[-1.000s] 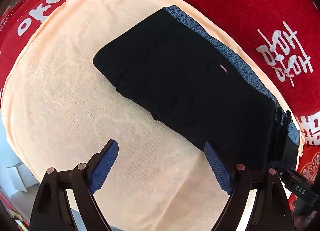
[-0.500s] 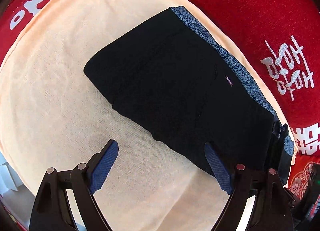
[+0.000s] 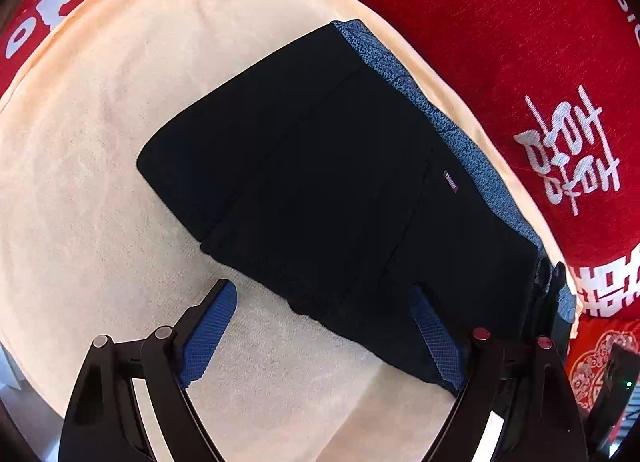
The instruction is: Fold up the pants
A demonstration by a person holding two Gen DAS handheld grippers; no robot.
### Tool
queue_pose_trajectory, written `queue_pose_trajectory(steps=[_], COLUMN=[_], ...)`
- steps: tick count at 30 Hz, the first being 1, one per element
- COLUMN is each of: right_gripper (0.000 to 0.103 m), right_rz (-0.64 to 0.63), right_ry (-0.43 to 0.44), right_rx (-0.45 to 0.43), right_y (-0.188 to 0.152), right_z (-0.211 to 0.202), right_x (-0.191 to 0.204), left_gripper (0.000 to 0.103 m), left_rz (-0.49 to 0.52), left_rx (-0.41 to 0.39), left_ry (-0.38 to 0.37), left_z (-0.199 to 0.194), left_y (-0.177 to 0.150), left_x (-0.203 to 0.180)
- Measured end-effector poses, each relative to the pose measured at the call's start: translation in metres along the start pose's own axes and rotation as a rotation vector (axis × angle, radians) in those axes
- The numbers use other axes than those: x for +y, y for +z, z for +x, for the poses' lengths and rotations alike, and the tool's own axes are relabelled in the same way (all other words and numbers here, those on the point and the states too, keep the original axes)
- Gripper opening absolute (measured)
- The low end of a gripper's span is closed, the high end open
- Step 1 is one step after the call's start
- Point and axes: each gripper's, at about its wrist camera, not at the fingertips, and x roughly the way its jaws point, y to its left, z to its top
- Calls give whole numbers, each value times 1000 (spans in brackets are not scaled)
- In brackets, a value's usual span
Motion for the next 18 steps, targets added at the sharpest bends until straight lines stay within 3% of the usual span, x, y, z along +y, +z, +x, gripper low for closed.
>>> queue_pose_trajectory(steps=[6,8,12,16,18], right_gripper=[79,79,79,79,80], right_rz=[2,1,-2,-6,-11], right_ry=[7,11,14,20,22], right_rx=[-2,-3,-2,-2,-2], right_y=[-2,-5,-4,-3,-4], right_z=[3,0,1,3,3], right_x=[0,-1,-1,0,0], left_gripper=[90,101,101,101,101], left_rz=[-57,-74,-97,-132,-116], left_rx=[-46,-63,-94,-115,-111], left_ry=[-105,-148,-160,-221,-203], left_z=[3,5,7,-2,-1], left_y=[6,9,14,16,16], left_x=[5,5,0,0,-3])
